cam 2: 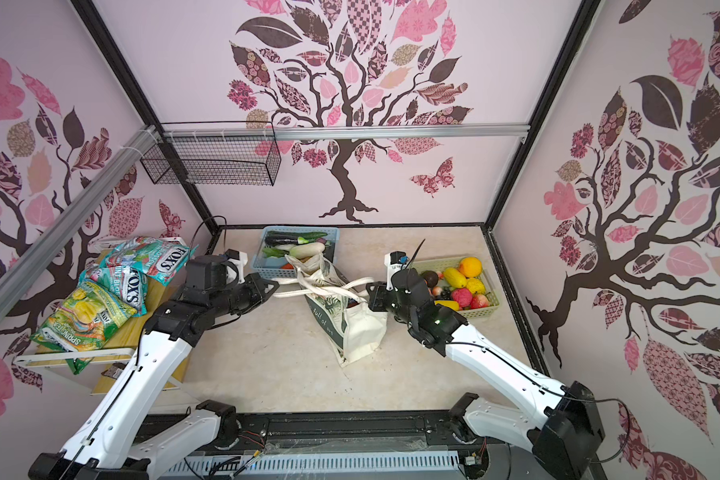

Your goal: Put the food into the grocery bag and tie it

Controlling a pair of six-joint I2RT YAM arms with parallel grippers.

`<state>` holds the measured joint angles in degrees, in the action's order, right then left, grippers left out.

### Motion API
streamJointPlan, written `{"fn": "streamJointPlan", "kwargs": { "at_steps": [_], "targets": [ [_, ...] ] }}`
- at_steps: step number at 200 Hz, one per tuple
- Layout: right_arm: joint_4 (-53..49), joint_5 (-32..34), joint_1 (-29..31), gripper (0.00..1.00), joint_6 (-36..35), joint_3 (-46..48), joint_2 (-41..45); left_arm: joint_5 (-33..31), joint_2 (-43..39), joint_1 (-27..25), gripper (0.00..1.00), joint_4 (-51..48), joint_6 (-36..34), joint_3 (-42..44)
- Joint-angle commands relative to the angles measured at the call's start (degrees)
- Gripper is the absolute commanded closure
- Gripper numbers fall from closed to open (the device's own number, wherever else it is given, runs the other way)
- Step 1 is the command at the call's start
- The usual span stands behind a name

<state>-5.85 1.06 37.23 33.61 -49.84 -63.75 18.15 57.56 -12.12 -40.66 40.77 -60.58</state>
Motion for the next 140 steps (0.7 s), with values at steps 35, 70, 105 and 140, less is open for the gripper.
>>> {"fn": "streamJointPlan", "kwargs": {
  "at_steps": [35,70,105,140],
  "targets": [
    [-7.46,7.95,-7.89,1.0,-0.32,1.34,3.86,-5.45,-2.76,9.42,1.0,-0.91,-0.08,4.33],
    [-8.09,6.3,-9.62,1.0,0.71,0.32,5.45,-3.85,-2.07,10.64,1.0,-0.03,-0.45,5.27],
    [-8.63,2.15,-9.55,1.0,2.34,-2.12,6.59,-0.34,-0.36,10.46,1.0,-0.44,-2.86,4.89],
    [-10.13,-3.28,-9.61,1.0,2.69,-5.54,6.35,-1.72,-1.43,7.44,1.0,-1.58,-3.15,3.45]
  ]
}}
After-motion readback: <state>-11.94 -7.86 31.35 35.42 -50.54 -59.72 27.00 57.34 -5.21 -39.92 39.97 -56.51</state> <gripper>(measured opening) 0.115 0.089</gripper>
